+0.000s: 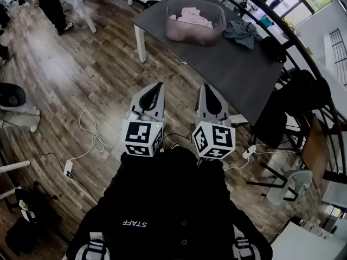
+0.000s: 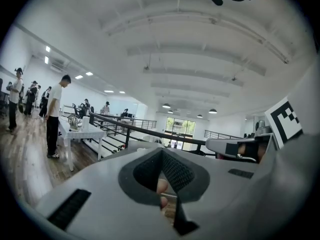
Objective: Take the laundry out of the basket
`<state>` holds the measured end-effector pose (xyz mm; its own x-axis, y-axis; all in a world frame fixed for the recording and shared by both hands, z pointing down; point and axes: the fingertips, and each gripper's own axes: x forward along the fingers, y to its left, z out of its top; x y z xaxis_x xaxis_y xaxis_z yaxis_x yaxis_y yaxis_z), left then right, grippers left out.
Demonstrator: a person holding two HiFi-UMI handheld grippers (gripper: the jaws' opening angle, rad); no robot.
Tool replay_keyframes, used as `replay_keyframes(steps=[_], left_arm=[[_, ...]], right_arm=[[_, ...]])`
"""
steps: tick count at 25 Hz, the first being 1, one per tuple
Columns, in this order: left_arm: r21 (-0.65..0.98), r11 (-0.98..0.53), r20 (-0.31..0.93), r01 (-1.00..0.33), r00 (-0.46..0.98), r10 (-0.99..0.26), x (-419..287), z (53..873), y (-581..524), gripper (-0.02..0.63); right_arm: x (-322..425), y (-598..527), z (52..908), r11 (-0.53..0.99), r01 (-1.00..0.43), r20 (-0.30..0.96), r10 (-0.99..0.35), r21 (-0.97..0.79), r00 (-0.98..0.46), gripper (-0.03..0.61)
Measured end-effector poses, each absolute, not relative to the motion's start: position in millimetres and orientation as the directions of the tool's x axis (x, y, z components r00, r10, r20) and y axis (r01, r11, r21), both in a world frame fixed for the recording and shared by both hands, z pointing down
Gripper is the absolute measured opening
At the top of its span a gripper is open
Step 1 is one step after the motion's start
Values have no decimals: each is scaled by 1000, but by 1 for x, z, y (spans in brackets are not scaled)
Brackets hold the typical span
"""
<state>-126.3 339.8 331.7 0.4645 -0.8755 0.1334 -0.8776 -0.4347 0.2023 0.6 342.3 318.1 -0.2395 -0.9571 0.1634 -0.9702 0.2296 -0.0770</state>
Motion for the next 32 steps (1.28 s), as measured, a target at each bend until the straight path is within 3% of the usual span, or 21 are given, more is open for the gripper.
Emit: replay_keyframes(steps=[17, 32], left_arm=[[243, -405, 181, -881, 452, -874, -152, 363, 307, -3], [197, -340, 180, -920, 374, -910, -93, 357, 106, -3]], right_arm=[[-6, 307, 340, 200, -974, 189, -958, -104, -217, 15], [51, 108, 341, 271, -960, 158, -947, -66, -278, 15]])
